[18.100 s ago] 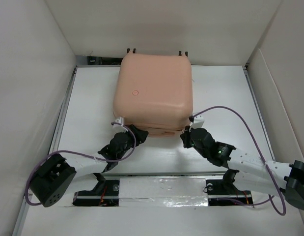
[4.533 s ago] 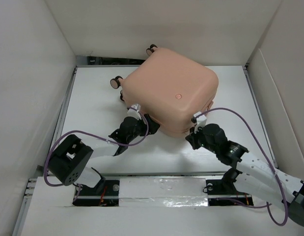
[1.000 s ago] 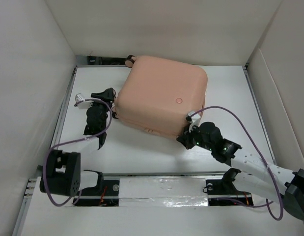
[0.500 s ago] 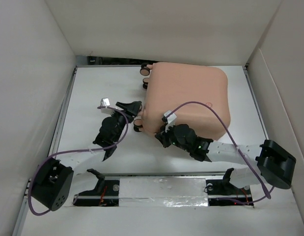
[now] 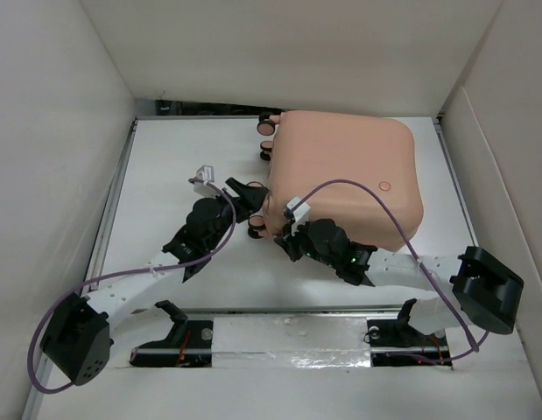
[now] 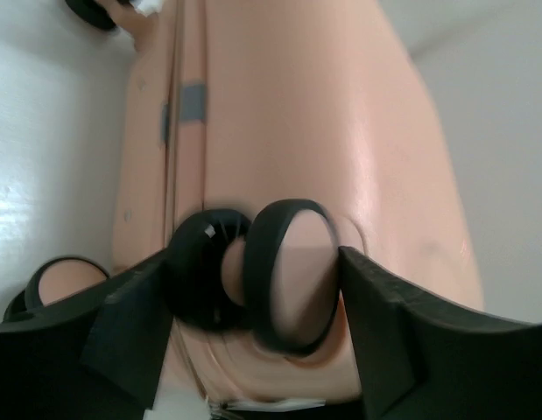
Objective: Pack the luggage
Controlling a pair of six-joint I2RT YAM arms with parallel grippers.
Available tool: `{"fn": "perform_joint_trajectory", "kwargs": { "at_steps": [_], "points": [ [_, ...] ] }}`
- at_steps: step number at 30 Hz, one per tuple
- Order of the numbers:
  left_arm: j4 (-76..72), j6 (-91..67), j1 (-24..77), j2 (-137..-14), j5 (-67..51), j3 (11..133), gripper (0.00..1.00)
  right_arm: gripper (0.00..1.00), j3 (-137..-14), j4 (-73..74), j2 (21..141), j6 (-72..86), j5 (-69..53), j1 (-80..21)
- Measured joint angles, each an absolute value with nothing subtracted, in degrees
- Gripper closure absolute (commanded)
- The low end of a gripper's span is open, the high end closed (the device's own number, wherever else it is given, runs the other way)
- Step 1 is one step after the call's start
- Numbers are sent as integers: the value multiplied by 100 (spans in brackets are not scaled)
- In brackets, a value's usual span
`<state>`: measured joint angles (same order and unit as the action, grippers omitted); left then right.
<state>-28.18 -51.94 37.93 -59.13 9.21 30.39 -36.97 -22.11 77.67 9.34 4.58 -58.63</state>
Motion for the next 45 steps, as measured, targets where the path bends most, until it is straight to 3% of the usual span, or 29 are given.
{"fn": "perform_joint_trajectory", "kwargs": {
  "at_steps": [3, 6, 14, 17, 24, 33, 37, 45],
  "points": [
    [-2362, -4764, 3957, -5918, 626, 3354, 13, 100, -3330, -2453, 7526, 1120, 362, -5819],
    [-2187, -4445, 3900, -5959, 449, 3769, 8, 100, -3044, -2392, 7107, 1280, 292, -5808],
    [-2102, -3848, 2585, -7756, 283, 6276, 11, 100, -2556, -1802, 6104, 1498, 115, -5811],
    [-2305, -3514, 2147, -8737, -322, 6956, 14, 100, -2484, -1621, 5881, 1529, 86, -5813],
    [-2722, -2073, 1365, -10162, -2222, 7000, 11, 100, -2377, -1061, 5328, 1535, -21, -5732],
    [-2598, -1498, 819, -10888, -4499, 8003, 11, 100, -2080, -679, 4600, 1496, -574, -5196],
    [-2410, -1409, 827, -11297, -5048, 8676, 10, 100, -2045, -504, 4401, 1448, -869, -4945],
    [-2418, -1817, 972, -11649, -5489, 8713, 5, 100, -2005, -423, 4303, 1326, -1284, -4602]
  ]
}}
